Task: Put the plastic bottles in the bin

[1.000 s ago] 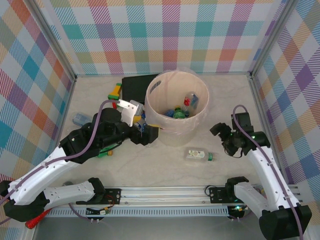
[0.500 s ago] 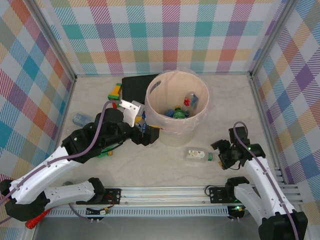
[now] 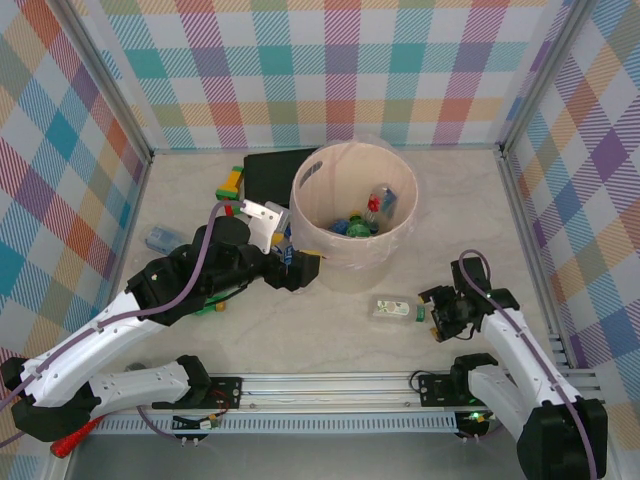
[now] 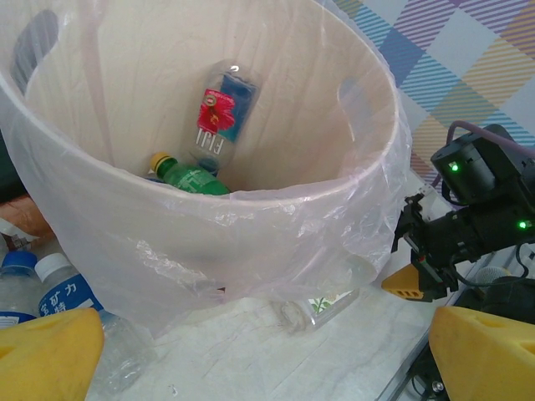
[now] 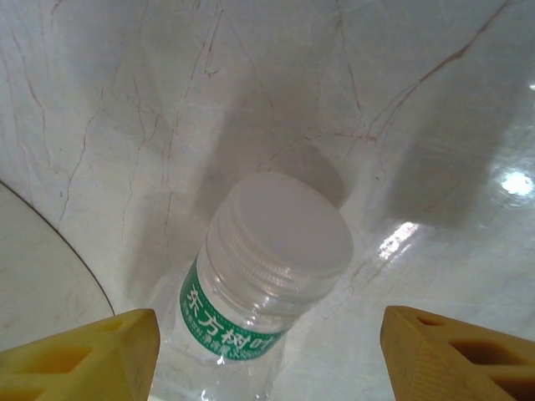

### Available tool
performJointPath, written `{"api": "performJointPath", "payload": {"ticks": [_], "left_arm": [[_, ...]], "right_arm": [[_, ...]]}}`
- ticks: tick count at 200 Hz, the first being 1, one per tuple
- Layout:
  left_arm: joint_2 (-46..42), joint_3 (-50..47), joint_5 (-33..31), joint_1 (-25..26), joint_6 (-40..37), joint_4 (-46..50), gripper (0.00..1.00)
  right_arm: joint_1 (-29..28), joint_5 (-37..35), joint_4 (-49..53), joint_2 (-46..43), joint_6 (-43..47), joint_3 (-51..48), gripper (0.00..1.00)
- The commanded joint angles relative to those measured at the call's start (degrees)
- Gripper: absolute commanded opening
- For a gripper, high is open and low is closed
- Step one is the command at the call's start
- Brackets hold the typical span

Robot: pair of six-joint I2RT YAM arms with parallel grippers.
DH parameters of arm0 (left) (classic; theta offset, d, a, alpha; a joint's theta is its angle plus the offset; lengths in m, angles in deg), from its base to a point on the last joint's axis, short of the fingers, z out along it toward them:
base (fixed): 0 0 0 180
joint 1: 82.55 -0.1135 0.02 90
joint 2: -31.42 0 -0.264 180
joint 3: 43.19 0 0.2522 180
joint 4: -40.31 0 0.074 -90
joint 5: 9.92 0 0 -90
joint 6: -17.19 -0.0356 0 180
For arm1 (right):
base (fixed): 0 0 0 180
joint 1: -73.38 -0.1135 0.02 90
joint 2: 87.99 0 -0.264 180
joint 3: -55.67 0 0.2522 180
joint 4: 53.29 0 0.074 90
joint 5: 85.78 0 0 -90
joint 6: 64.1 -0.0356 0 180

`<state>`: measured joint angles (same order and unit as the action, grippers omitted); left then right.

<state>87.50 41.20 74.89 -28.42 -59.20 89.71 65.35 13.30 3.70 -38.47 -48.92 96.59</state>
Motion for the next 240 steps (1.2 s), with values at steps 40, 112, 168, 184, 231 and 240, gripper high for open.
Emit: {"api": "performJointPath", "payload": {"ticks": [40, 112, 168, 184, 231, 240], "left_arm": [[-0.22, -0.09, -0.62, 0.01, -1.05, -1.23, 0.99], [0.24, 0.28, -0.82, 0.01, -1.04, -0.92, 1.0], [-0.31, 0.38, -1.32, 0.01, -0.99, -0.77, 0.99], [-0.51, 0.35, -1.54, 0.01, -0.87, -0.72, 1.0], [-0.73, 0.47, -2.45, 0.02, -0.64, -1.07, 1.0], [-0.82, 0.47, -2.95, 0.06, -0.65, -1.17, 1.0]], "right_arm": [[0.36, 0.73, -8.14, 6.59, -2.6, -1.93, 0.68], [0.33, 0.5, -11.67, 9.86, -2.88, -3.34, 0.57], [0.39, -3.0, -7.18, 4.02, -1.7, -1.55, 0.37], [0.39, -5.21, -5.32, 0.96, -0.74, -0.02, 0.33], [0.39, -13.51, -0.34, -6.52, 4.82, 7.13, 0.31], [0.39, -15.32, 0.18, -7.41, 6.27, 8.94, 0.32]]}}
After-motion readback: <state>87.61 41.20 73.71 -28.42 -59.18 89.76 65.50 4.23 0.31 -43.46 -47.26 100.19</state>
